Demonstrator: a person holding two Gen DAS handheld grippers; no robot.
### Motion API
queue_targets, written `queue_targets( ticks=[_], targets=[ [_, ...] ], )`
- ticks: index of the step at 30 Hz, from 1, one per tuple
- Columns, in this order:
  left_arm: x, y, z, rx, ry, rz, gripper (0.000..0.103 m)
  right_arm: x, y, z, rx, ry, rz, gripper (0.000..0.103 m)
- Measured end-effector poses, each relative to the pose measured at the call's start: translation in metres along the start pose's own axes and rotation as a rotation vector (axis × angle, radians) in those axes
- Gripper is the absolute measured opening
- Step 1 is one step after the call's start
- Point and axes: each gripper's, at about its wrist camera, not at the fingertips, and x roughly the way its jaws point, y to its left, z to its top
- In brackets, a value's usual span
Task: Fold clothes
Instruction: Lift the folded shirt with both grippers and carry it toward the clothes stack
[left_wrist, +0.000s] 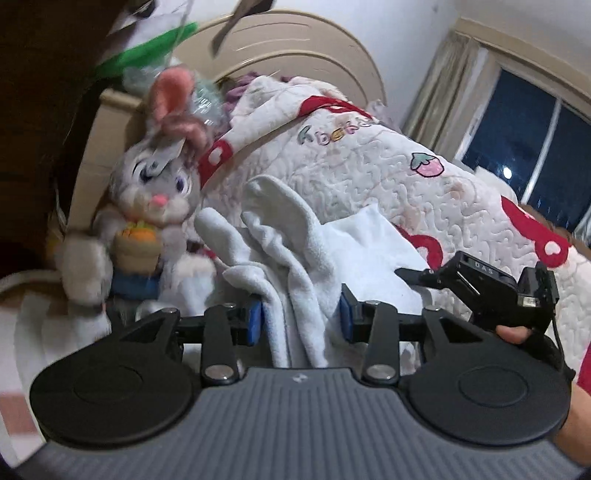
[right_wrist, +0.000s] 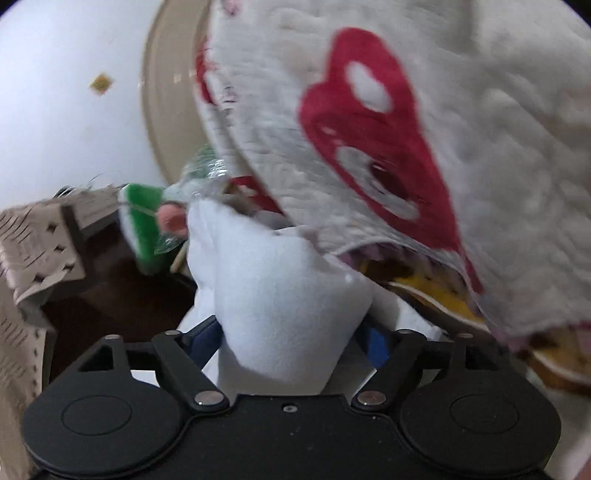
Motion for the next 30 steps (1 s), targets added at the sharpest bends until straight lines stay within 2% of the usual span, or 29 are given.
queue_targets(
  ticks=[4,6,8,10,13,15,17,19,21,22,23,24,25,26,28,30],
  targets=[
    [-0.004,-0.001,-0.007,-0.057,-0.018,0.012,0.039,-0.021,0.015,-0.015,-0.034,-0.124,-0.054,0.082],
    [-0.004,-0.006,-0.006,-0.071,-0.013,0.025,0.040,-0.025,0.021,-0.017,-0.106,-0.167,-0.089,0.081],
    [0.001,-0.013,-0.004,-0.033,0.009,0.033,0.041,-0.022,0.026,-0.020,-0.166,-0.202,-0.155,0.079],
    [0.001,-0.011,0.002,-0.020,0.046,0.023,0.043,-0.022,0.020,-0.021,-0.133,-0.241,-0.154,0.078],
    [-0.010,-0.004,0.016,-0.020,0.111,0.008,0.045,-0.016,0.007,-0.021,-0.082,-0.239,-0.149,0.078],
    [-0.030,-0.007,0.030,0.064,0.108,-0.006,0.046,-0.017,0.007,-0.017,-0.070,-0.218,-0.150,0.078],
    [-0.043,-0.019,0.043,0.229,0.103,-0.010,0.048,-0.019,0.011,-0.015,-0.089,-0.203,-0.166,0.078],
    [-0.043,-0.022,0.056,0.267,0.132,-0.055,0.048,-0.024,0.021,-0.014,-0.145,-0.198,-0.199,0.081],
    [-0.033,-0.027,0.067,0.304,0.139,-0.056,0.047,-0.030,0.043,-0.024,-0.307,-0.225,-0.278,0.082],
    [-0.023,-0.033,0.071,0.358,0.136,-0.059,0.046,-0.035,0.056,-0.032,-0.409,-0.263,-0.335,0.082],
    [-0.013,-0.039,0.075,0.411,0.132,-0.062,0.046,-0.041,0.065,-0.037,-0.461,-0.300,-0.353,0.081],
    [0.001,-0.042,0.078,0.453,0.169,-0.063,0.046,-0.046,0.073,-0.042,-0.510,-0.337,-0.366,0.078],
    [0.015,-0.045,0.081,0.495,0.207,-0.064,0.045,-0.052,0.082,-0.047,-0.558,-0.374,-0.380,0.060],
    [0.026,-0.046,0.083,0.519,0.219,-0.067,0.045,-0.053,0.091,-0.046,-0.617,-0.368,-0.370,0.042],
    [0.049,-0.049,0.084,0.592,0.298,-0.084,0.045,-0.046,0.110,-0.044,-0.752,-0.324,-0.361,0.036],
    [0.071,-0.047,0.080,0.600,0.410,-0.122,0.043,-0.029,0.124,-0.037,-0.886,-0.247,-0.376,0.036]
  ],
)
